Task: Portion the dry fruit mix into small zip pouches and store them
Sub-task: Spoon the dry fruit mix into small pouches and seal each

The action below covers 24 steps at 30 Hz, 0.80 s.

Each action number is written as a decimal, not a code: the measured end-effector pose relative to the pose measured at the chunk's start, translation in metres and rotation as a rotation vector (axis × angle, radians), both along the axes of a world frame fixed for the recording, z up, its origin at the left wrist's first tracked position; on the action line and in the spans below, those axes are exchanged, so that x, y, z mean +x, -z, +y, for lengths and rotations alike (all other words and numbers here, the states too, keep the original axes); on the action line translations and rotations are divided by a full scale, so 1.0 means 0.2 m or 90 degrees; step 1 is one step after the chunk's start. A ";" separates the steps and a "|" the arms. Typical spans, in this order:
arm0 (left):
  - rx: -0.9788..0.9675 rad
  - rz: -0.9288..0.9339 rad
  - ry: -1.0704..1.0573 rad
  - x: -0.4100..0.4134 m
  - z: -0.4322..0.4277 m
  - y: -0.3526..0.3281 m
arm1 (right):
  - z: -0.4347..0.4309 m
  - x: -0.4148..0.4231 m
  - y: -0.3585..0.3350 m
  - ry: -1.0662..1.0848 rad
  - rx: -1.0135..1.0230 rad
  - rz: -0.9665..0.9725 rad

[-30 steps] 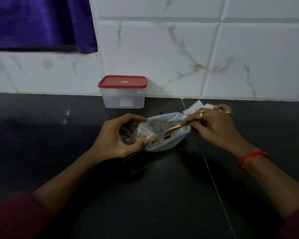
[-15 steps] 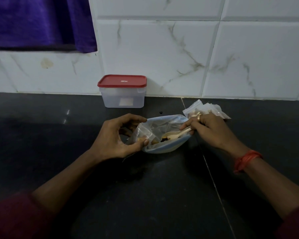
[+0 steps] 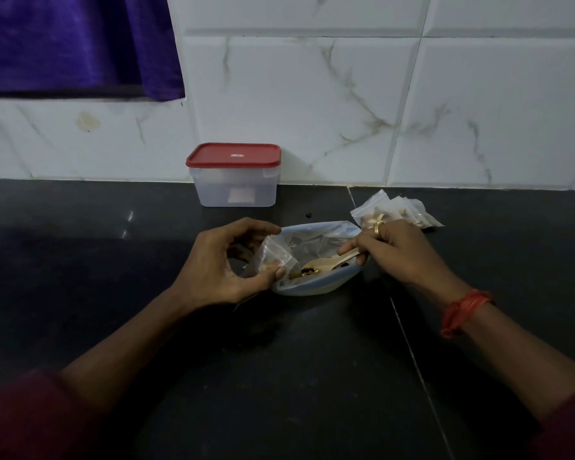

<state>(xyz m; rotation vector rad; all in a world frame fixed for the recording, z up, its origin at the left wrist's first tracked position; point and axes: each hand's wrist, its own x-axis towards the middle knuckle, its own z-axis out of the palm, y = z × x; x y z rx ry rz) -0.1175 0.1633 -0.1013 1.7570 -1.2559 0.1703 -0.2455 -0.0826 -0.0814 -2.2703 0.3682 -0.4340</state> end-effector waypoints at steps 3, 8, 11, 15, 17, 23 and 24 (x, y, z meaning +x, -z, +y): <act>-0.002 -0.003 0.000 0.00 0.00 0.00 | 0.02 0.00 0.00 0.027 0.018 0.014; 0.001 -0.005 -0.003 0.00 0.00 0.00 | 0.03 0.01 0.01 0.081 0.060 0.018; 0.003 -0.006 0.000 0.00 0.00 0.00 | 0.03 0.01 0.01 0.095 0.103 0.023; 0.004 -0.010 0.004 0.00 0.00 0.00 | 0.02 0.00 0.00 0.104 0.148 0.009; 0.009 -0.014 0.007 -0.01 0.00 -0.01 | 0.02 0.00 -0.01 0.108 0.159 -0.007; 0.017 -0.015 0.011 0.00 0.00 0.00 | 0.08 -0.02 -0.07 0.089 0.171 -0.099; 0.016 -0.018 0.009 0.00 0.00 0.00 | 0.09 -0.02 -0.07 0.079 0.166 -0.108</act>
